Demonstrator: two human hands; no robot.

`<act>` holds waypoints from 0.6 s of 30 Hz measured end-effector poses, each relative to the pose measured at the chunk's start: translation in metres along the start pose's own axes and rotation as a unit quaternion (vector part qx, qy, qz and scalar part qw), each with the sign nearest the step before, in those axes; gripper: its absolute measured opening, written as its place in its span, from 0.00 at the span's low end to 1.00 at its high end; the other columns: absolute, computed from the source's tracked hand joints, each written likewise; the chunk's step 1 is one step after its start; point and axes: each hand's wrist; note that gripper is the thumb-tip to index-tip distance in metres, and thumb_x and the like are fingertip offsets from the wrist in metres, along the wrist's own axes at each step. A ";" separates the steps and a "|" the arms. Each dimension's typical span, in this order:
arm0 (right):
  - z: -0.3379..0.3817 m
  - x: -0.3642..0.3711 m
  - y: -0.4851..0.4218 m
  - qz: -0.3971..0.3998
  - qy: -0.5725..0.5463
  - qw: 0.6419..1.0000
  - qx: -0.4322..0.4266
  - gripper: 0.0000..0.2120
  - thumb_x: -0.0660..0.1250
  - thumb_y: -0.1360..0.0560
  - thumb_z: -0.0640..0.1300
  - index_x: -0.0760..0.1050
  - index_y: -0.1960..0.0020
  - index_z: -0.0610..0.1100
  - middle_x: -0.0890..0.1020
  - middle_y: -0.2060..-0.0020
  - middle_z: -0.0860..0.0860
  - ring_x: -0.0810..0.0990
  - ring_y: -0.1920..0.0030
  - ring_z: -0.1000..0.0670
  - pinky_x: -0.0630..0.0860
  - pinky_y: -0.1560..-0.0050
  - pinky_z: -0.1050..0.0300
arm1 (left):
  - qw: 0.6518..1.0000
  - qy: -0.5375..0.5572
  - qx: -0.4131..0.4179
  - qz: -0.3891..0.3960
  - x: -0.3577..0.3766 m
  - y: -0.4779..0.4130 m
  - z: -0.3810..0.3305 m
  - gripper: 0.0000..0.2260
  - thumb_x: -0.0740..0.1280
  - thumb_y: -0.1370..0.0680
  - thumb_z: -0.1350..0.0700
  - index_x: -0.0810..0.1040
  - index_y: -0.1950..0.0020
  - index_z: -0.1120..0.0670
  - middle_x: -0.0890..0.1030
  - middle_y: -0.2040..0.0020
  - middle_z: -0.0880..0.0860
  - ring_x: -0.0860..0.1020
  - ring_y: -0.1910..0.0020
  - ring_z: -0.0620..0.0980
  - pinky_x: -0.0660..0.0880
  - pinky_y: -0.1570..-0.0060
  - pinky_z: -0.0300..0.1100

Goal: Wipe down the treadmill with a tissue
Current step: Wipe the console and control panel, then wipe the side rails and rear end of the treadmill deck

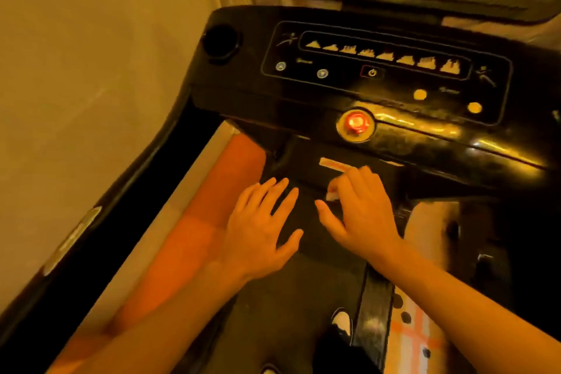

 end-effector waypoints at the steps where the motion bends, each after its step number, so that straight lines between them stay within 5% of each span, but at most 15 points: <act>1: 0.015 0.020 -0.003 0.020 -0.012 1.000 -0.008 0.18 0.63 0.21 0.56 0.75 0.55 0.40 0.76 0.59 0.45 0.74 0.58 0.43 0.70 0.58 0.45 | 0.999 -0.011 -0.025 0.017 0.005 0.019 0.015 0.29 0.59 0.19 0.41 0.74 0.24 0.56 0.74 0.25 0.60 0.70 0.26 0.61 0.64 0.28 0.58; 9: 0.046 0.194 0.007 0.170 -0.059 0.984 -0.002 0.20 0.61 0.21 0.60 0.73 0.55 0.42 0.75 0.58 0.47 0.73 0.56 0.44 0.70 0.58 0.46 | 0.979 -0.012 -0.177 0.097 0.090 0.100 0.098 0.30 0.55 0.17 0.39 0.71 0.22 0.56 0.71 0.24 0.60 0.70 0.26 0.61 0.69 0.30 0.59; 18: -0.029 0.356 0.003 0.290 -0.054 0.955 0.040 0.23 0.57 0.21 0.62 0.73 0.54 0.42 0.76 0.56 0.45 0.76 0.54 0.42 0.75 0.57 0.45 | 0.952 0.019 -0.247 0.180 0.245 0.084 0.170 0.30 0.53 0.17 0.39 0.73 0.25 0.58 0.73 0.26 0.63 0.73 0.30 0.64 0.70 0.33 0.61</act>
Point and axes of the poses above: each hand's wrist, its own y-axis away from the middle knuckle, its own x-axis out of the palm, z = x × y
